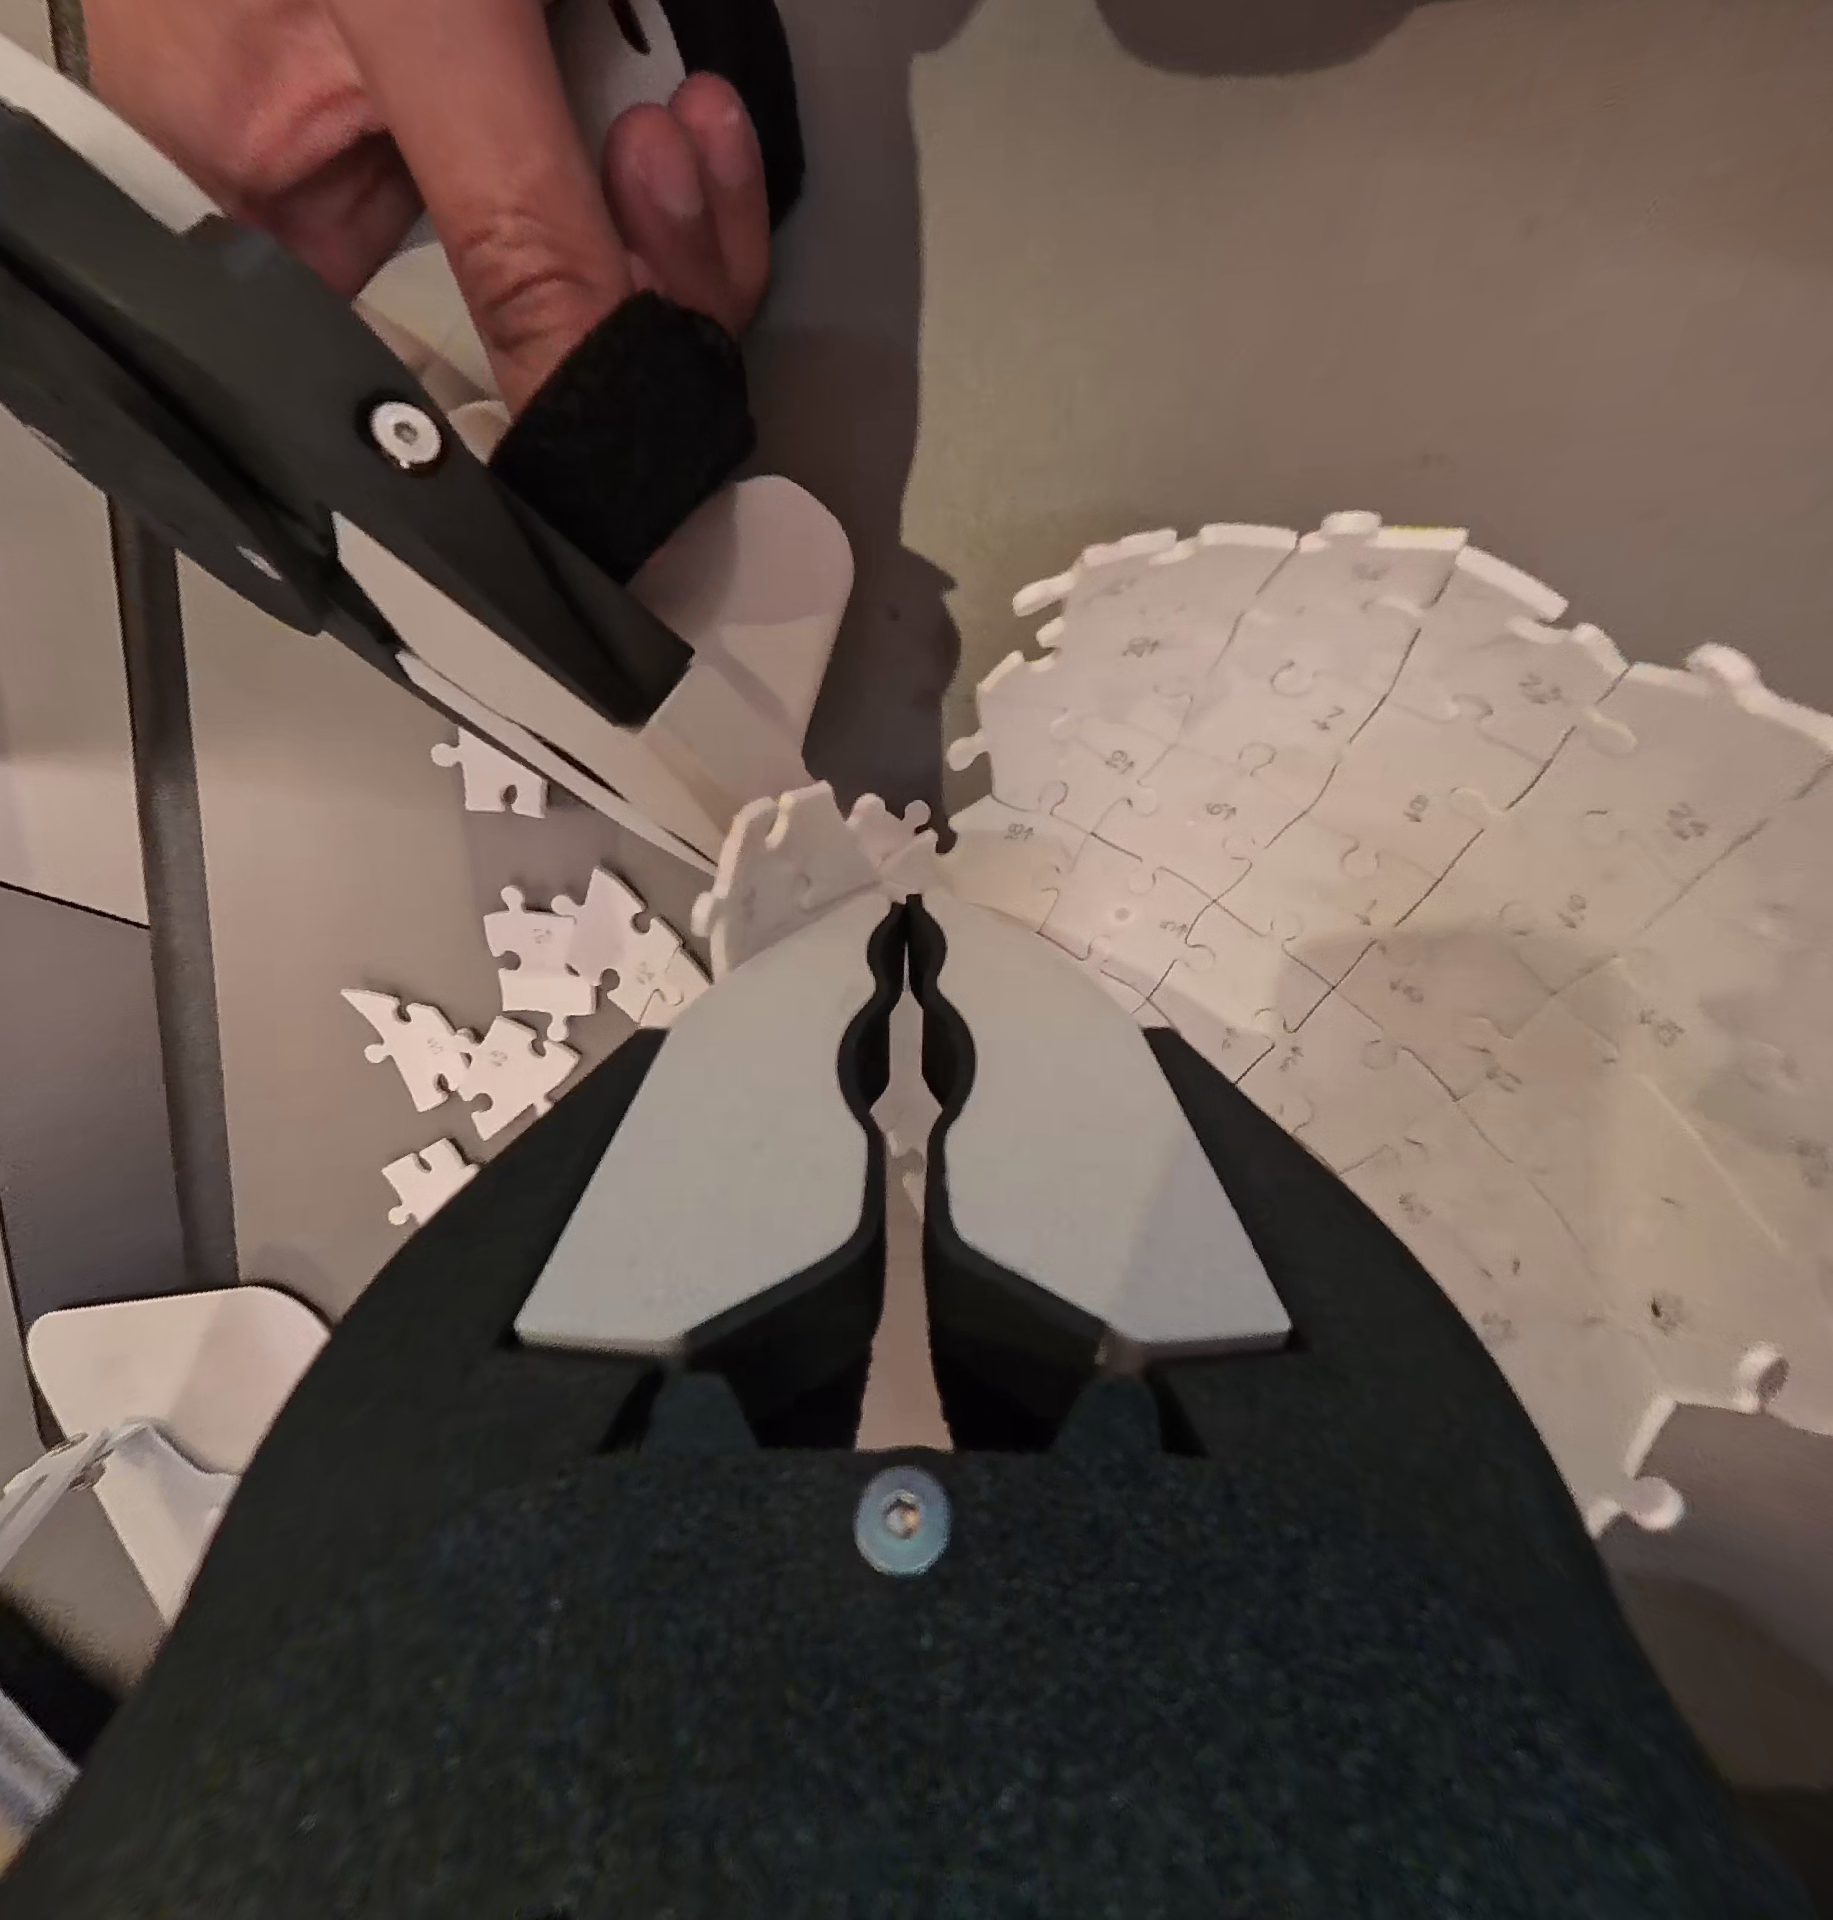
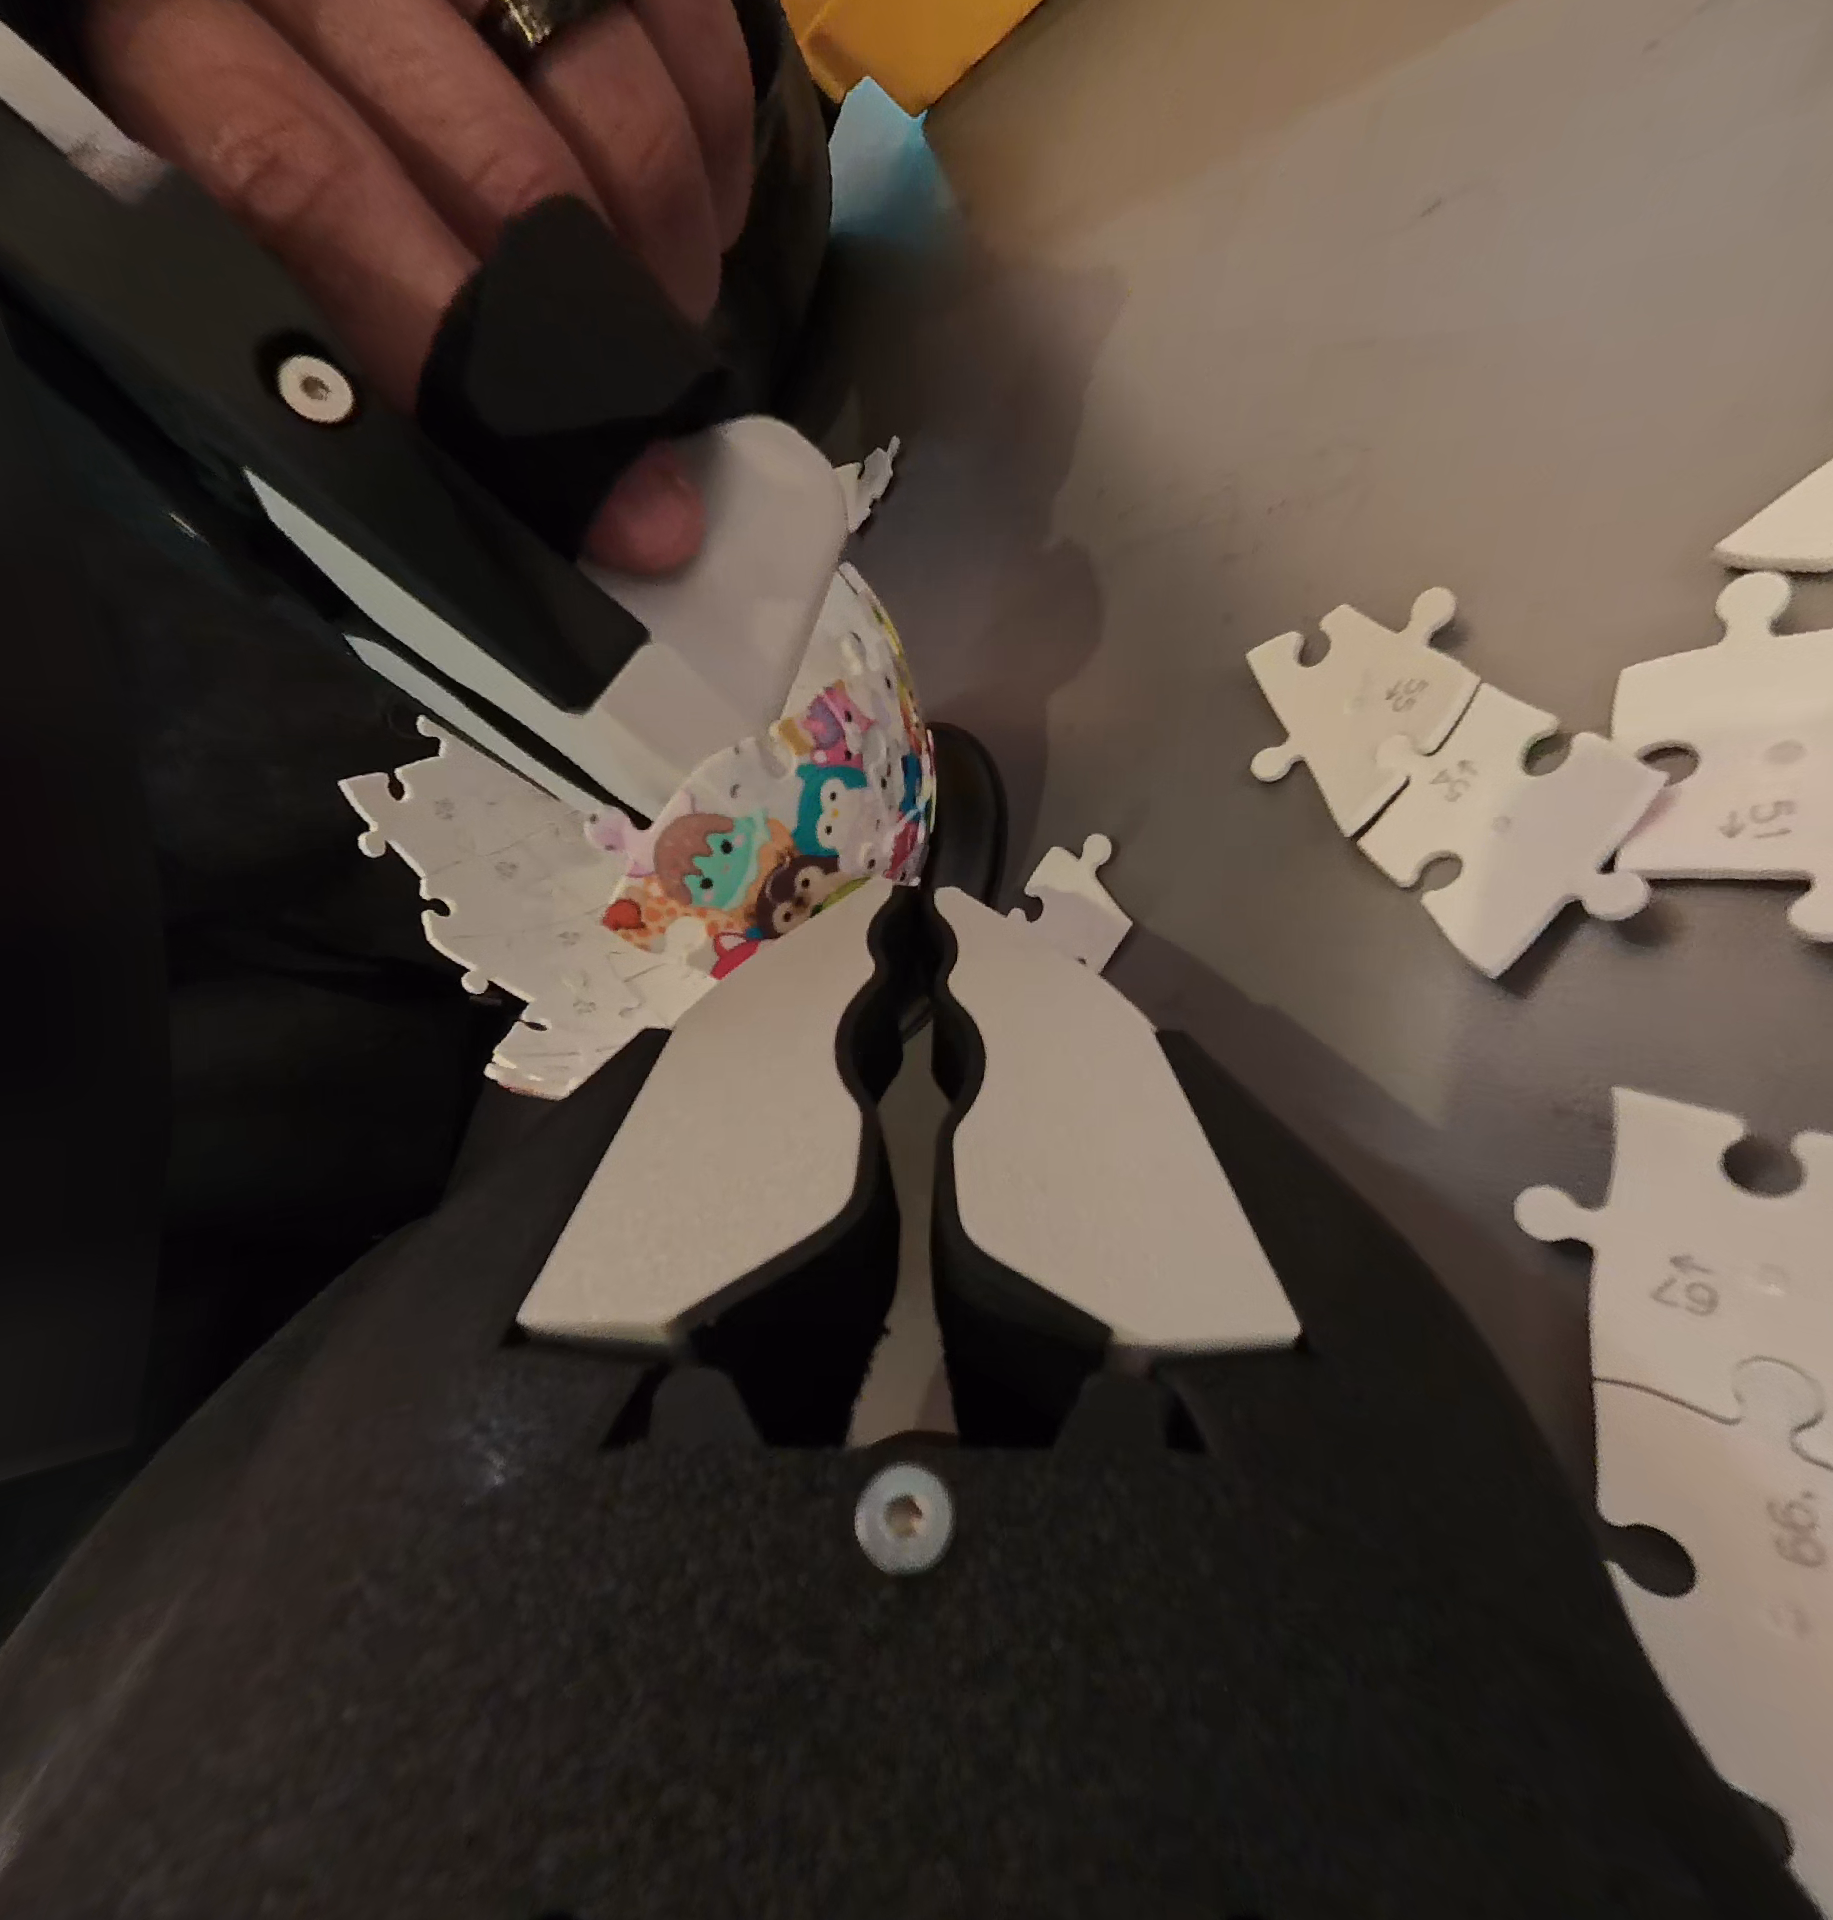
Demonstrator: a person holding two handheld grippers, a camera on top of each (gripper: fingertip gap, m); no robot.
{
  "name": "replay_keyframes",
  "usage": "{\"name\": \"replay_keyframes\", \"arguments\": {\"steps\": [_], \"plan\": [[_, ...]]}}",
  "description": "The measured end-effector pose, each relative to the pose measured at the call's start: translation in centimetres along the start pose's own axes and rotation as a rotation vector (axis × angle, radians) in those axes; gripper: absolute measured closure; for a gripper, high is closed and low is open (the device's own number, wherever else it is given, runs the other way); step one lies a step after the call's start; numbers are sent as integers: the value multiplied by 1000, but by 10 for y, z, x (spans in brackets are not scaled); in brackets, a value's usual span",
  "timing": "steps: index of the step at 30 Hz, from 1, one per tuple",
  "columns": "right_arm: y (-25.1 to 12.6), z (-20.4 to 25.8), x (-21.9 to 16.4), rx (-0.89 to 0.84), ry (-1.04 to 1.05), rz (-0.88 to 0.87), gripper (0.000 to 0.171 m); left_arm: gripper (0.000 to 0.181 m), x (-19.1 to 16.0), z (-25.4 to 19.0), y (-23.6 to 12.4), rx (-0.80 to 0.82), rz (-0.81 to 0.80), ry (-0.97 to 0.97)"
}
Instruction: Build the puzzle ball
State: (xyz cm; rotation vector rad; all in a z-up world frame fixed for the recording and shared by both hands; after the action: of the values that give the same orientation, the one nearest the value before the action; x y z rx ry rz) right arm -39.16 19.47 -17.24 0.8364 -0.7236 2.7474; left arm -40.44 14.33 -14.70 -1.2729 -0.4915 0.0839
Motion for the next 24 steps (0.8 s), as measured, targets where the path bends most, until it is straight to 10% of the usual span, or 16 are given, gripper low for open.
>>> {"name": "replay_keyframes", "arguments": {"steps": [13, 24], "plan": [[1, 0, 1, -38, -20, 11, 171, 181, 0, -2, 2, -12, 5, 4], [-42, -4, 18, -544, -131, 13, 171, 180, 4, 22, -57, -12, -232, -165]]}}
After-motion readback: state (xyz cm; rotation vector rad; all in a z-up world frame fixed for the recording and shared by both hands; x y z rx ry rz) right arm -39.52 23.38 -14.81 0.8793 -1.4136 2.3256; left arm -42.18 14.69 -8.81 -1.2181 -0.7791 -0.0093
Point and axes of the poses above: each gripper's, where its closed fingertips meet, y out along the fingers, x out of its top, z = x × y across the jaws, the point moved 4 cm from there along -y, back along the fingers, and after that the axes turned 3 degrees about -x, right-handed, at the moved point
